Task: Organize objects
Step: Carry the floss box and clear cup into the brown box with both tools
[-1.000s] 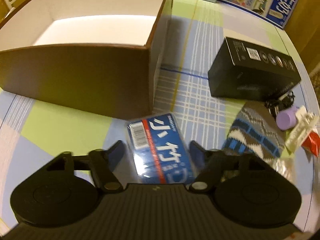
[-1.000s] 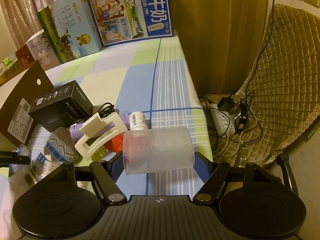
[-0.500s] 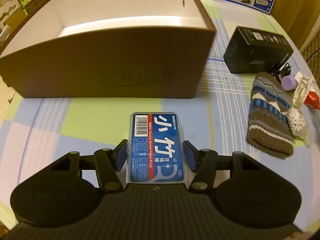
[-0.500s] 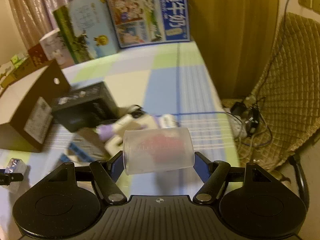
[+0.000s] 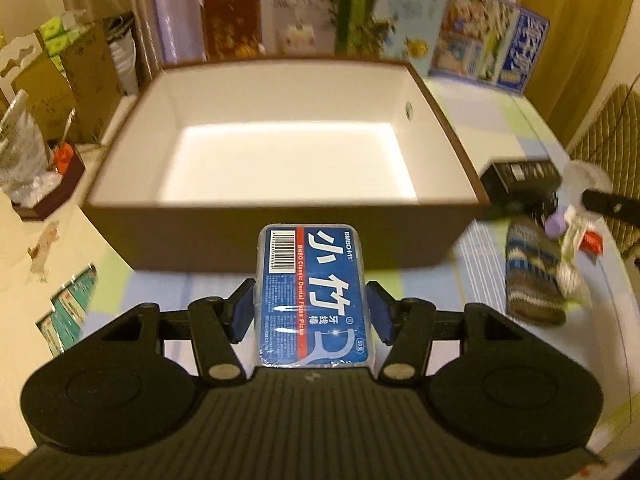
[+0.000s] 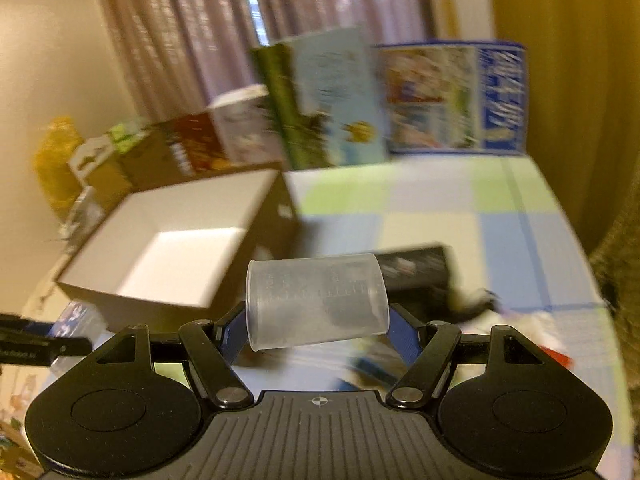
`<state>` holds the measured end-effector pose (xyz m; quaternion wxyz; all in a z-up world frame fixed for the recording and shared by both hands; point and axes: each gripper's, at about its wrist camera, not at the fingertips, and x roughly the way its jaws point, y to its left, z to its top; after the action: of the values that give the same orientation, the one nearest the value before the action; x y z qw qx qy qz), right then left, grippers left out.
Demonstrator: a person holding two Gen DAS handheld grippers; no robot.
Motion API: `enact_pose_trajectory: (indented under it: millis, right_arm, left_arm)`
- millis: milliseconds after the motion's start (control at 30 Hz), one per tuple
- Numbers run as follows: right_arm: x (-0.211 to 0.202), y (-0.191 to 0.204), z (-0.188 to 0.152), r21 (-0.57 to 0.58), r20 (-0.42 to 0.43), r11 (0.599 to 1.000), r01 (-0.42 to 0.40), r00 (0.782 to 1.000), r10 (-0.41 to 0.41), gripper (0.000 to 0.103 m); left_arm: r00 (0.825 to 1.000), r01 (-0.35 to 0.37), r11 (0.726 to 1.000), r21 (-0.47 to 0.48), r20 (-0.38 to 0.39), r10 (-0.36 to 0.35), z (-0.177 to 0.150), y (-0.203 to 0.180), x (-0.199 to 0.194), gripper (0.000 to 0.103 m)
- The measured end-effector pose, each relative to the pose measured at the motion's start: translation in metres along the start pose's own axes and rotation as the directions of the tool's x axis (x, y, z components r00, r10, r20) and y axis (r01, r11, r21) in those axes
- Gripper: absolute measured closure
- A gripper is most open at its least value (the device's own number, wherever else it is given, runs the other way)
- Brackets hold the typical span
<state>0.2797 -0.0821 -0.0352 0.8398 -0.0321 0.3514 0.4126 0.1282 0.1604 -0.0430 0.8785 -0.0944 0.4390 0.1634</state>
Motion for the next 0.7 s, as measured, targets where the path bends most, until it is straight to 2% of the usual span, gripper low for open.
enact_pose_trajectory:
  millis: [200, 400, 700]
  right_arm:
    - [0.037, 0.059, 0.021, -0.066, 0.01, 0.994, -0.085, 0.996, 0.085, 0.033]
    - [0.086, 0.099, 0.035, -0.11, -0.025, 0.988, -0.11, 0.994, 0.108, 0.033]
    - [0.149, 0.118, 0.045, -0.148, -0.132, 0.985, -0.091, 0.989, 0.072, 0.033]
  left_arm:
    - [0.998, 0.016, 1.0, 0.004, 0.065, -0.017, 0.036, 0.036, -0.004, 0.049]
    - [0.996, 0.029, 1.0, 0.005, 0.088, -0.029, 0.073, 0.056, 0.019, 0.049]
    - [0.999, 0.049, 0.999, 0.004, 0.003, -0.049, 0.105, 0.07, 0.086, 0.049]
